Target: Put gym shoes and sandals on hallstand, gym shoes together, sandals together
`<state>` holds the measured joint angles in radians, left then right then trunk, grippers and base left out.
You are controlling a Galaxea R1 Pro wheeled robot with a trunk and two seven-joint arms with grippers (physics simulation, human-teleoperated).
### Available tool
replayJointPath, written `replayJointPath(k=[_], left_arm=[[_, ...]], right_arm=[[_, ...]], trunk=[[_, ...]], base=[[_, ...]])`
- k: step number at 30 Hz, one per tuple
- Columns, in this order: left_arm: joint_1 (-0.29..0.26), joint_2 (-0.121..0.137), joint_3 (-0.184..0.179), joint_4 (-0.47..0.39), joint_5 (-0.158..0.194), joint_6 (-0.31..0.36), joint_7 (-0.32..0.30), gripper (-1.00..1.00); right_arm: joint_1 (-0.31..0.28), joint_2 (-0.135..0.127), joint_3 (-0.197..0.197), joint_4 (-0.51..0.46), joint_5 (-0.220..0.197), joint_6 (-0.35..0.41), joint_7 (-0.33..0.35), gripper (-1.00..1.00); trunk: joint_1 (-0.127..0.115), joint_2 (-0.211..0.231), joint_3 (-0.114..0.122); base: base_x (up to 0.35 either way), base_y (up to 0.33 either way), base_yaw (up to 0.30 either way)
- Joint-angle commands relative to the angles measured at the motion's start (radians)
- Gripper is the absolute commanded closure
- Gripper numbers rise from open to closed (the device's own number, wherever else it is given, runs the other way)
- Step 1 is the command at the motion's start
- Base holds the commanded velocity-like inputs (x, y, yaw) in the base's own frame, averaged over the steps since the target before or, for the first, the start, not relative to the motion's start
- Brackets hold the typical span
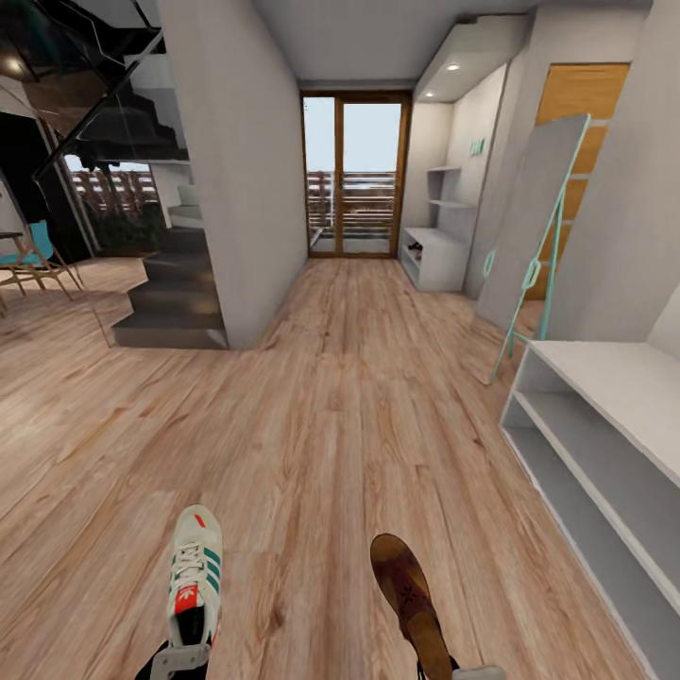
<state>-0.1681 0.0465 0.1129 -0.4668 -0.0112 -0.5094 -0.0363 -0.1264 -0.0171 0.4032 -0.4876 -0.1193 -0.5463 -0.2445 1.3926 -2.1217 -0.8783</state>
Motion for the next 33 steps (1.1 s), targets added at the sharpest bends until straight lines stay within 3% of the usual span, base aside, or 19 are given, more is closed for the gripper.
replayJointPath(k=[1, 33], left_arm=[[-0.001, 0.000, 0.004, 0.001, -0.001, -0.003, -0.004, 1.00], [-0.001, 0.000, 0.005, 0.001, -0.001, -0.003, -0.005, 1.00]], right_arm=[[-0.001, -0.002, 0.009, 0.000, -0.013, -0.004, -0.002, 1.00], [-0.001, -0.003, 0.012, 0.006, -0.011, -0.003, 0.001, 1.00]], trunk=[[0.000, 0.000, -0.001], [0.000, 0.000, -0.001]], base=[[0.340, 0.000, 0.008], [0.340, 0.000, 0.000]])
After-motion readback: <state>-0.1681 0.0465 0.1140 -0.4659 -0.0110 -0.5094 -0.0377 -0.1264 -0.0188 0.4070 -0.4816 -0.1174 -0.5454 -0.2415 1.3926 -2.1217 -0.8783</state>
